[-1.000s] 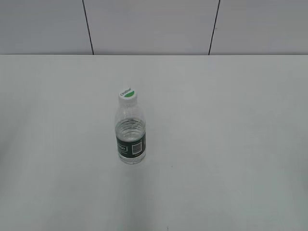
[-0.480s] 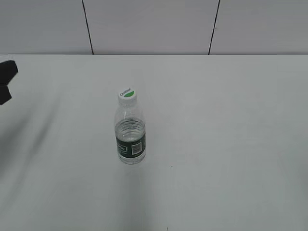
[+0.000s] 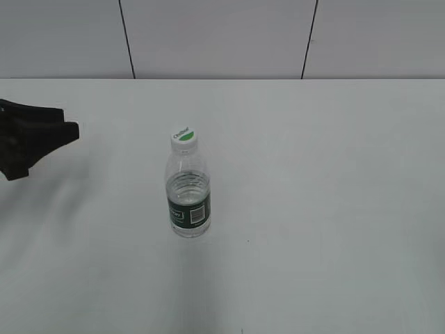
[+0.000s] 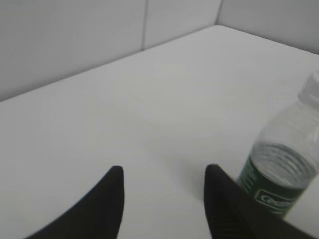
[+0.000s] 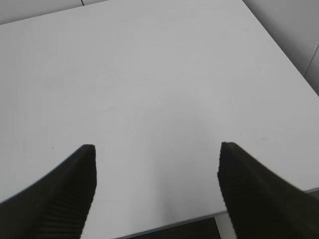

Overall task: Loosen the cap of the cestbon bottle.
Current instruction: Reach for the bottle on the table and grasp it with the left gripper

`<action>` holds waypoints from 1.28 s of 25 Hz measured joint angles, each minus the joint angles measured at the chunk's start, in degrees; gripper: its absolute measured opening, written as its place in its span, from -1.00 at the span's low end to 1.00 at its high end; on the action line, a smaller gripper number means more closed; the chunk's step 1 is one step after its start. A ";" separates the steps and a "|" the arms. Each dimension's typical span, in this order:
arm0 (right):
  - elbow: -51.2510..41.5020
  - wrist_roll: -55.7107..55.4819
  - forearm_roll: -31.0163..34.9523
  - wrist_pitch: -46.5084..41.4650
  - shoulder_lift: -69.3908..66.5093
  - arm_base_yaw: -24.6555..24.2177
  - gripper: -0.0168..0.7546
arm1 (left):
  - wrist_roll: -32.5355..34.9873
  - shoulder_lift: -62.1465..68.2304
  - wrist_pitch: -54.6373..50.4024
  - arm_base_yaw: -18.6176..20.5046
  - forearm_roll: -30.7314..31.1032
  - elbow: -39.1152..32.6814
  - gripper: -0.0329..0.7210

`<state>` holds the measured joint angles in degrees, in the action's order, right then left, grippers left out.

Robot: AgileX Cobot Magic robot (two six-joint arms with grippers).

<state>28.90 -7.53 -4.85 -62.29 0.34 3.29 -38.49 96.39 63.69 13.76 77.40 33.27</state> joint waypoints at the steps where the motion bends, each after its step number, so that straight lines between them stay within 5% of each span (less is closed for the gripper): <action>1: 0.00 0.00 0.00 0.00 0.00 0.00 0.56 | -0.21 1.53 1.07 -0.20 2.46 1.54 -0.05; 5: 0.00 0.00 0.00 0.00 0.00 0.00 0.56 | -0.58 7.07 3.14 -2.45 10.26 4.04 -0.01; 11: 0.00 0.00 0.00 0.00 0.00 0.00 0.56 | 2.13 11.23 4.22 -8.24 10.53 4.09 0.56; 32: 0.00 0.00 0.02 0.00 0.00 0.00 0.56 | 5.29 21.73 -2.47 -22.12 7.18 13.38 0.61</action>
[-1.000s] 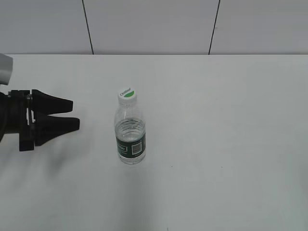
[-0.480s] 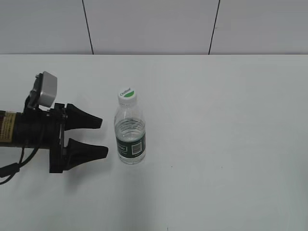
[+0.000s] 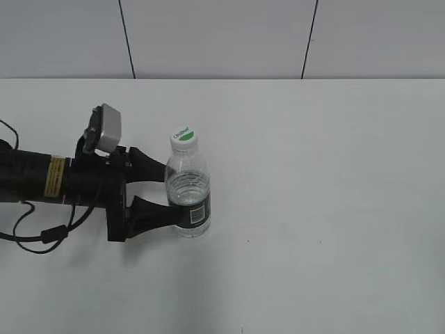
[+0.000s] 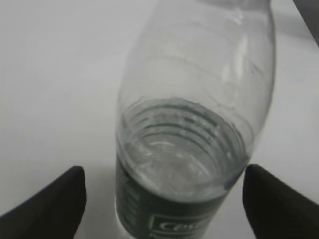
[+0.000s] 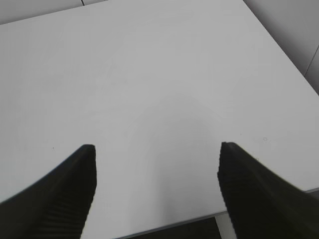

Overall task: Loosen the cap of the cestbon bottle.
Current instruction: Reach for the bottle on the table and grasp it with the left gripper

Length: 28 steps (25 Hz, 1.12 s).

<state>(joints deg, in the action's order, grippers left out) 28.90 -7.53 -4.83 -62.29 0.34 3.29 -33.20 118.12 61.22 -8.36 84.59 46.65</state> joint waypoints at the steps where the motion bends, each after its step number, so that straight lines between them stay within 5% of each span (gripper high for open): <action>1: 0.00 0.00 0.00 0.00 0.00 0.00 0.56 | 0.00 0.28 -0.28 -0.76 0.06 0.48 0.61; 8: 0.00 0.00 0.04 0.00 0.00 0.00 0.56 | 0.04 0.72 -4.86 -4.24 -0.83 2.15 0.58; 15: 1.30 0.00 0.04 -0.05 -2.26 0.00 0.56 | 0.04 0.72 -5.07 -4.59 -1.55 2.15 0.27; 22: 6.65 0.00 0.04 2.82 -18.76 -0.06 0.52 | 0.04 0.72 -5.07 -4.59 -1.60 2.15 0.05; 28: 16.21 0.00 0.04 3.92 -36.29 -0.06 0.27 | 0.04 0.72 -5.07 -4.59 -1.60 2.15 0.05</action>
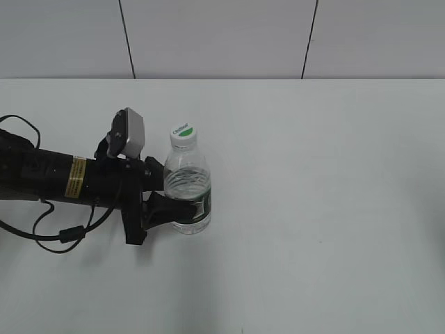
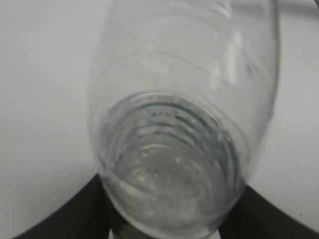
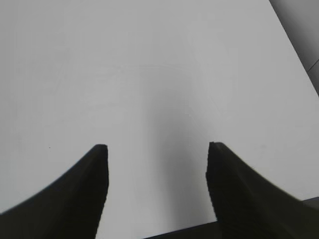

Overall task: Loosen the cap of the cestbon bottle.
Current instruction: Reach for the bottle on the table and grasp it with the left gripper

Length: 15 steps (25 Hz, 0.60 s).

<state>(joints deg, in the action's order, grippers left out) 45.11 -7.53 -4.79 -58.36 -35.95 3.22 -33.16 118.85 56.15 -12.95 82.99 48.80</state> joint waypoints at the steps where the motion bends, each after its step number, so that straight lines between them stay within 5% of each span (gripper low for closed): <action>1: 1.73 0.00 0.00 0.00 -3.11 0.00 0.25 | 0.00 0.00 0.00 0.00 0.00 0.00 0.05; 15: 24.66 2.59 1.37 -10.77 -40.04 -0.06 0.20 | 0.00 0.00 0.11 0.00 -0.01 0.00 0.04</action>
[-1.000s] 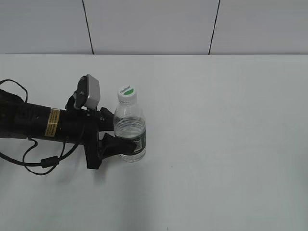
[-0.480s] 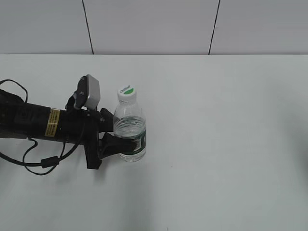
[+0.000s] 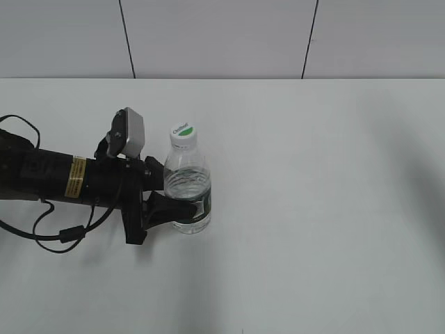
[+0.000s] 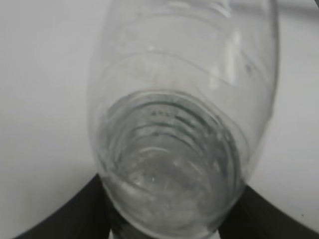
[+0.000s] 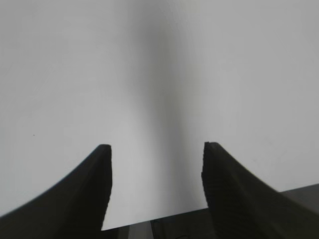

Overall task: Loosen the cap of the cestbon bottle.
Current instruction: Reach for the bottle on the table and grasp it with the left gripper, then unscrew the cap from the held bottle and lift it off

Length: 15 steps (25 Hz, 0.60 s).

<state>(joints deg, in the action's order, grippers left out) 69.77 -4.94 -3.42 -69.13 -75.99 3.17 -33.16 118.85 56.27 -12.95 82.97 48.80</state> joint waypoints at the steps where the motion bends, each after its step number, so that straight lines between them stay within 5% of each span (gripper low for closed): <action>1: 1.95 1.03 1.05 0.00 -2.03 -0.05 0.20 | 0.00 0.00 0.00 0.00 0.00 0.00 0.04; 8: 9.93 5.44 9.93 -0.04 -10.04 1.06 0.20 | 0.00 0.00 -0.02 0.00 0.00 0.00 0.04; 15: 12.89 6.07 11.01 -0.22 -15.92 14.79 0.13 | 0.00 0.00 0.04 0.00 0.00 0.00 0.04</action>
<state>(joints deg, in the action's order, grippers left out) 82.66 1.13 7.59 -69.35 -91.91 17.96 -33.16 118.85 56.31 -12.95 82.97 48.80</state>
